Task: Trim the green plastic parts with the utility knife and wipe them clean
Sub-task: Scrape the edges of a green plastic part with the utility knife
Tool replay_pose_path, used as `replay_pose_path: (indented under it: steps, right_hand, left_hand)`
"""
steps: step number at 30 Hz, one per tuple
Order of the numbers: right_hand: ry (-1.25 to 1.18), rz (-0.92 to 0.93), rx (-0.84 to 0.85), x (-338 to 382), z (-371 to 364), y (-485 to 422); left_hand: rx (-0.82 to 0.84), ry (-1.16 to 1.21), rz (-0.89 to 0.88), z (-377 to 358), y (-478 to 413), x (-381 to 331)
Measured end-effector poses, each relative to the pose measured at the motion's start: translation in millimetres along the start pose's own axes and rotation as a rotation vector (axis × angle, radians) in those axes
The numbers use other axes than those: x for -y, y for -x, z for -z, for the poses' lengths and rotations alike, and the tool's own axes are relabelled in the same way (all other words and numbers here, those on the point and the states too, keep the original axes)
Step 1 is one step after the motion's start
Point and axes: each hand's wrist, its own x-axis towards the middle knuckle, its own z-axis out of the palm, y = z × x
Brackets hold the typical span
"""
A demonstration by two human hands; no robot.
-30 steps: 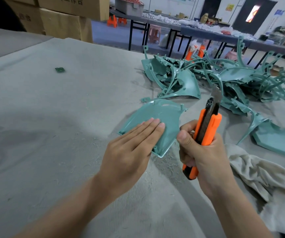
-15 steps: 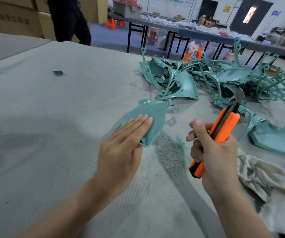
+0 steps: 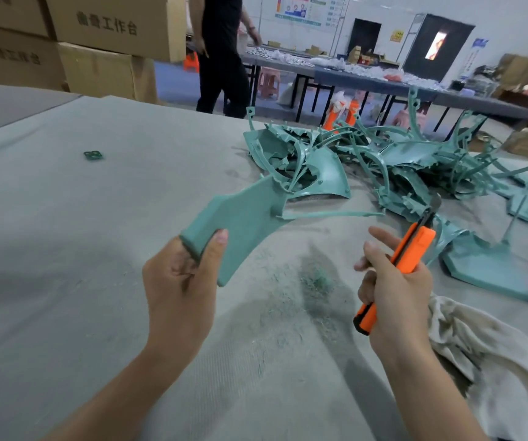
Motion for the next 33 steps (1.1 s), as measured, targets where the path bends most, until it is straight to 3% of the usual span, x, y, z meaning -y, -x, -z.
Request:
replay_pose_path:
  steps: [8,14,16,19,21,24,29,31,33]
  right_hand:
    - [0.008,0.005,-0.144,-5.9,-0.7,-9.0]
    - [-0.077,0.079,-0.075,-2.3,1.7,-9.0]
    - [-0.089,0.063,-0.054,-1.4,1.5,-8.4]
    - [-0.141,0.049,-0.035,2.2,-2.1,-5.4]
    - [-0.216,0.030,-0.037,1.7,-3.5,-3.9]
    - [-0.318,-0.002,-0.028,0.1,-4.7,-2.7]
    - [-0.400,0.051,0.011,4.0,-3.9,-1.4]
    - [-0.379,0.093,0.081,4.3,-7.8,3.4]
    - [-0.350,0.129,0.150,3.9,-13.5,10.6]
  left_hand:
    - [0.017,0.232,0.226,0.7,-9.4,15.0]
    - [0.100,0.365,0.387,0.8,-11.0,14.2]
    - [0.152,0.501,0.480,3.5,-13.9,9.4]
    - [0.284,0.928,0.771,15.9,-21.5,3.9]
    - [0.293,1.076,0.909,21.2,-23.4,4.1]
    - [0.433,1.043,0.741,14.9,-19.3,2.8]
    - [0.955,0.719,0.381,7.8,-4.6,7.0]
    - [0.914,0.564,0.382,4.0,2.9,2.7]
    - [0.782,0.422,0.490,0.0,7.6,1.0]
